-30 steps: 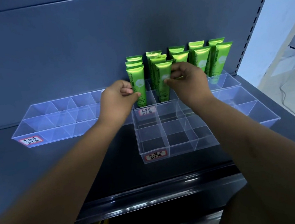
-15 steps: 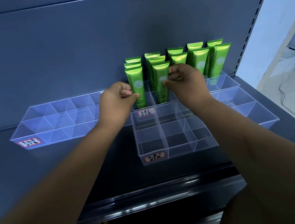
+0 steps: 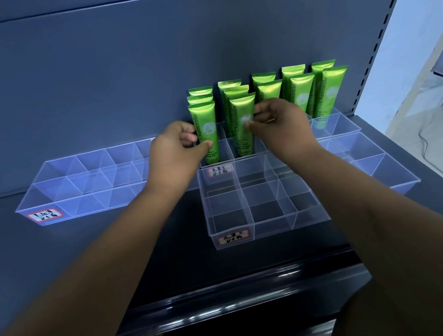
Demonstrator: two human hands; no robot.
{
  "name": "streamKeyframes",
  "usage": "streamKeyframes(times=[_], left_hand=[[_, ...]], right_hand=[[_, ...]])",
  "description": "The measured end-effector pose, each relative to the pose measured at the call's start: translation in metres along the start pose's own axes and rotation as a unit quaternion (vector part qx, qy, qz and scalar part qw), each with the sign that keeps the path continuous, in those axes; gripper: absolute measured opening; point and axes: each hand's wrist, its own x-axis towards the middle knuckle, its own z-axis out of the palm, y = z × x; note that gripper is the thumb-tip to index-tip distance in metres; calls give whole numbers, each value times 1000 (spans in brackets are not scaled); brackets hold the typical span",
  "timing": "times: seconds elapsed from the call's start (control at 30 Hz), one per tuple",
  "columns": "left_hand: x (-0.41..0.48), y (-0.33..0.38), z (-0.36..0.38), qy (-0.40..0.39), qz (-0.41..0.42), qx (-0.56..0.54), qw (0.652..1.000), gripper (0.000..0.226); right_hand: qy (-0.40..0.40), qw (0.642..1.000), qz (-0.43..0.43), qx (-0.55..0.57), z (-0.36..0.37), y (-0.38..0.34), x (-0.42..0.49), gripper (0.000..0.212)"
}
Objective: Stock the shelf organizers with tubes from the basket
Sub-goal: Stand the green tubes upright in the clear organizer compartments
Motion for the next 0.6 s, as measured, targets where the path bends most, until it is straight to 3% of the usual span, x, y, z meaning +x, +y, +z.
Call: streamKeyframes(times=[0.17,0.43,0.6], left_hand=[[-7,11,-10,35,22,93,995,50],[-47,41,-42,49,91,267,958,57],[-75,43,-80,19,23,289,957,73]], right_hand=[[-15,994,-21,-103,-10,-2,-11,37],[-17,960,-137,-245,-14,-32,-56,41],[-89,948,-201,-230,15,-72,-100,53]])
